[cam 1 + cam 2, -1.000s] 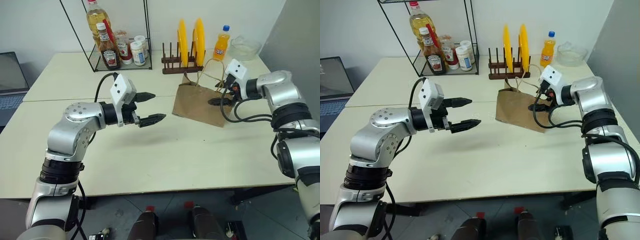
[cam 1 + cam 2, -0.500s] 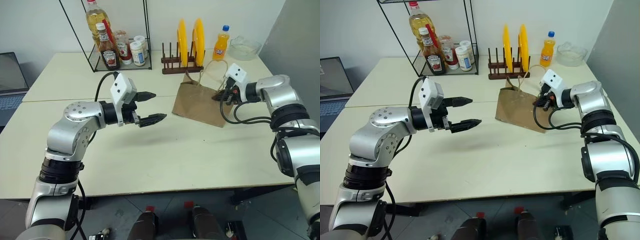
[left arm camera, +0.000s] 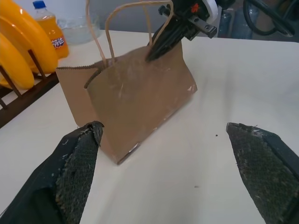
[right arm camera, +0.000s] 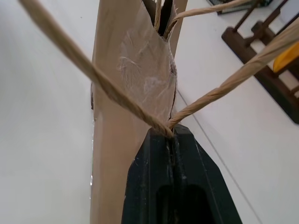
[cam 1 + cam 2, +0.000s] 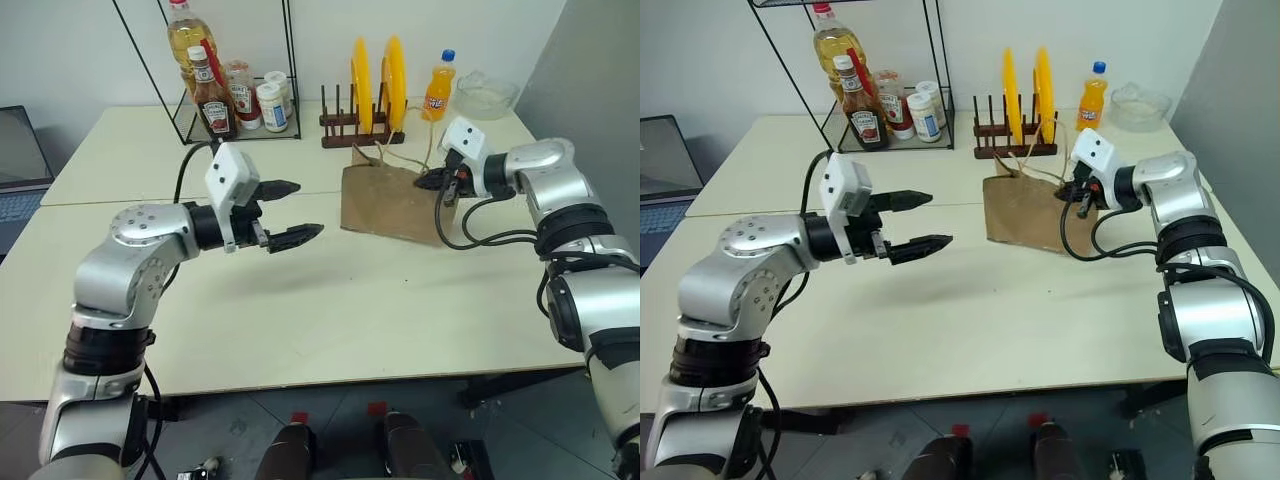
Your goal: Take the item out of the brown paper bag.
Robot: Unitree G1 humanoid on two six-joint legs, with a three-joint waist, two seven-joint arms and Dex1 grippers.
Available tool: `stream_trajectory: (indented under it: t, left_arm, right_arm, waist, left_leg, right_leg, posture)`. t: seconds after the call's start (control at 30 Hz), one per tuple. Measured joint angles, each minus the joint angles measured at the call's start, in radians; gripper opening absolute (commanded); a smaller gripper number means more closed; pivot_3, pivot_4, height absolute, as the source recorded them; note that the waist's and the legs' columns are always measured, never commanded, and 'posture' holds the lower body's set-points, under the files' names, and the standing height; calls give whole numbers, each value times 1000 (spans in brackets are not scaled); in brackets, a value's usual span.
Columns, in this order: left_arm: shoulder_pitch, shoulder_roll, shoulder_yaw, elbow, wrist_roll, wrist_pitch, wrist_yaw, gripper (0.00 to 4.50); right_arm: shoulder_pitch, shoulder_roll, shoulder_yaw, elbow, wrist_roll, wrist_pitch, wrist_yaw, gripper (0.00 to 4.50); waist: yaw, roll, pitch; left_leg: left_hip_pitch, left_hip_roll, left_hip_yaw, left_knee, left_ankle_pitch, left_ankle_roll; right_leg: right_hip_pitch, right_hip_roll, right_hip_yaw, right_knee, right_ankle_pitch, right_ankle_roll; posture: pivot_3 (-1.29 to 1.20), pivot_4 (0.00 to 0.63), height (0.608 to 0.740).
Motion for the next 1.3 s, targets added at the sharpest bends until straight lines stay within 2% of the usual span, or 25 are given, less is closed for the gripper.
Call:
stream_trajectory:
  t: [0.13,0.23,0.6,1.07,1.17,1.3]
  left_arm:
    - [103,24,47,-72,-28,60,41,4500]
    - [190,28,130,-165,-68,115,104,4500]
    - [349,24,295,-365,-175,211,282,4500]
    - [439,19,340,-447,-262,234,409,4500]
    - [433,19,336,-445,-265,231,413,4500]
    - [420,19,322,-438,-266,223,412,4500]
  right_arm:
    - [-19,52,-18,2,25,-5,-2,36]
    - [-54,108,-37,21,44,-29,0,36]
    - [-138,265,-34,182,24,-156,-4,36]
    - [-139,293,10,270,-92,-260,-96,36]
    - [-139,291,21,271,-117,-278,-120,696]
    - [-139,288,31,272,-139,-288,-133,2052]
  waist:
    - [-10,0,0]
    - [-14,0,0]
    - [-9,0,0]
    - [-10,0,0]
    - [-10,0,0]
    - [-10,0,0]
  left_leg:
    - [0,0,-1,0,0,0]
    - [0,0,0,0,0,0]
    - [0,0,-1,0,0,0]
    - [0,0,-1,0,0,0]
    - [0,0,-1,0,0,0]
    - [0,0,-1,0,0,0]
  right_leg:
    - [-1,0,0,1,0,0]
    - [-1,0,0,1,0,0]
    - [0,0,-1,0,0,-1]
    - [0,0,0,0,1,-1]
    - [0,1,-1,0,1,-1]
    - [0,1,0,0,1,-1]
  posture:
    - [0,150,740]
    - [0,150,740]
    - [0,150,740]
    - [0,150,740]
    - [0,150,740]
    - [0,150,740]
